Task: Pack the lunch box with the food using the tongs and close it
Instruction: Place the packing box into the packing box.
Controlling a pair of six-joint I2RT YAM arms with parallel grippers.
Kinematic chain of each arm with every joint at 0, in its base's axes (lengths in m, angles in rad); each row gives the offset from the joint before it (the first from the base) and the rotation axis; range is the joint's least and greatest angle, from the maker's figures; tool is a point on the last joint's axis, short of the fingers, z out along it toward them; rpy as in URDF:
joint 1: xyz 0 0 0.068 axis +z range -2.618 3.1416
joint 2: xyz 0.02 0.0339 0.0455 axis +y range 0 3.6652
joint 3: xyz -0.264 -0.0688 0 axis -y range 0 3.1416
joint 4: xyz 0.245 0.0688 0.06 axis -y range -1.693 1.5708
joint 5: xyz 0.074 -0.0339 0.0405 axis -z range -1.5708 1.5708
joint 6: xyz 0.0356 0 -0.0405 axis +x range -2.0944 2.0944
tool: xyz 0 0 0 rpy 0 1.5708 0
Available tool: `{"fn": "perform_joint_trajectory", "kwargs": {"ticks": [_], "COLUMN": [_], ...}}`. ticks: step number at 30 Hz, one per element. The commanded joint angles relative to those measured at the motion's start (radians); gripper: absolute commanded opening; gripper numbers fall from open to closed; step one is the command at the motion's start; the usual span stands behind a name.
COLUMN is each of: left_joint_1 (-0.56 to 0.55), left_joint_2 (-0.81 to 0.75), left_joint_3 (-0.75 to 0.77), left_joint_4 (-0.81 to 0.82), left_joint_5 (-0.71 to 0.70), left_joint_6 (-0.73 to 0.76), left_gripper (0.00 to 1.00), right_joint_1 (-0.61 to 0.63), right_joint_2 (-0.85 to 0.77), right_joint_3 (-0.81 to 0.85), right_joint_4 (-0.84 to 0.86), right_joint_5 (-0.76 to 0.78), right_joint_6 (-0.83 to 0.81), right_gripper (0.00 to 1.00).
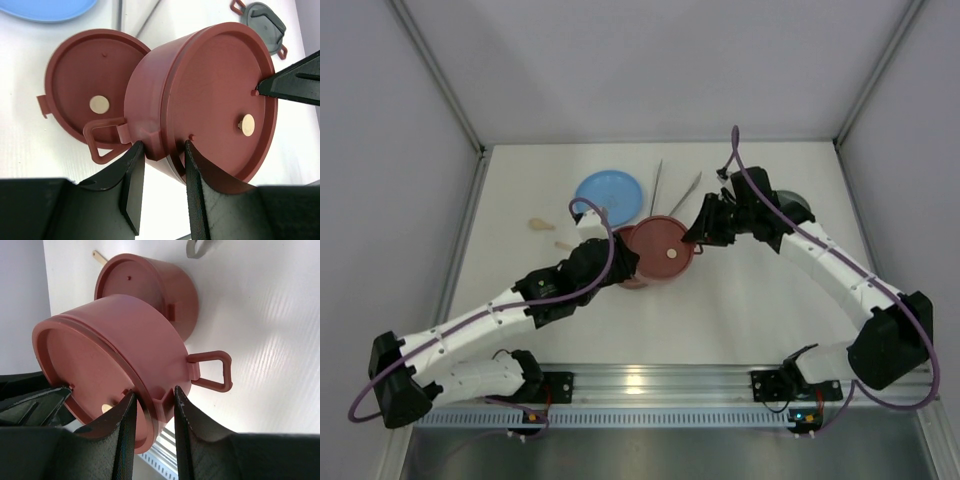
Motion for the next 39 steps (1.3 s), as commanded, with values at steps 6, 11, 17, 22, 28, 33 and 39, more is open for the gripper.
{"fn": "perform_joint_trajectory", "kwargs": {"ticks": [6, 11, 17, 22, 28, 33, 39], "left_joint_1": [0.049, 0.096, 0.162, 0.245, 0.301, 0.31, 0.331], "left_joint_2": [-0.015, -0.021, -0.025, -0.031, -0.025, -0.006, 0.0], "left_joint_3": [0.045, 0.028, 0.014, -0.007, -0.026, -0.049, -0.069], "left_joint_4": [-0.019, -0.041, -0.05, -0.041, -0.029, -0.007, -0.003], "left_joint_5": [0.151, 0.16, 0.191, 0.271, 0.315, 0.332, 0.329], "left_joint_6": [0.072, 0.07, 0.083, 0.101, 0.115, 0.113, 0.112], "left_gripper": [0.0, 0.0, 0.0, 0.0, 0.0, 0.0, 0.0], "right_joint_1": [0.083, 0.097, 0.112, 0.13, 0.141, 0.146, 0.155], "right_joint_2": [0.114, 0.184, 0.244, 0.282, 0.322, 0.332, 0.355], "right_joint_3": [0.219, 0.275, 0.311, 0.331, 0.364, 0.356, 0.364], "right_joint_4": [0.164, 0.16, 0.167, 0.174, 0.164, 0.173, 0.17], "right_joint_5": [-0.06, -0.058, -0.063, -0.057, -0.05, -0.047, -0.04], "right_joint_6": [0.093, 0.088, 0.091, 0.095, 0.095, 0.099, 0.098], "right_gripper": [0.08, 0.08, 0.07, 0.07, 0.06, 0.06, 0.06]}}
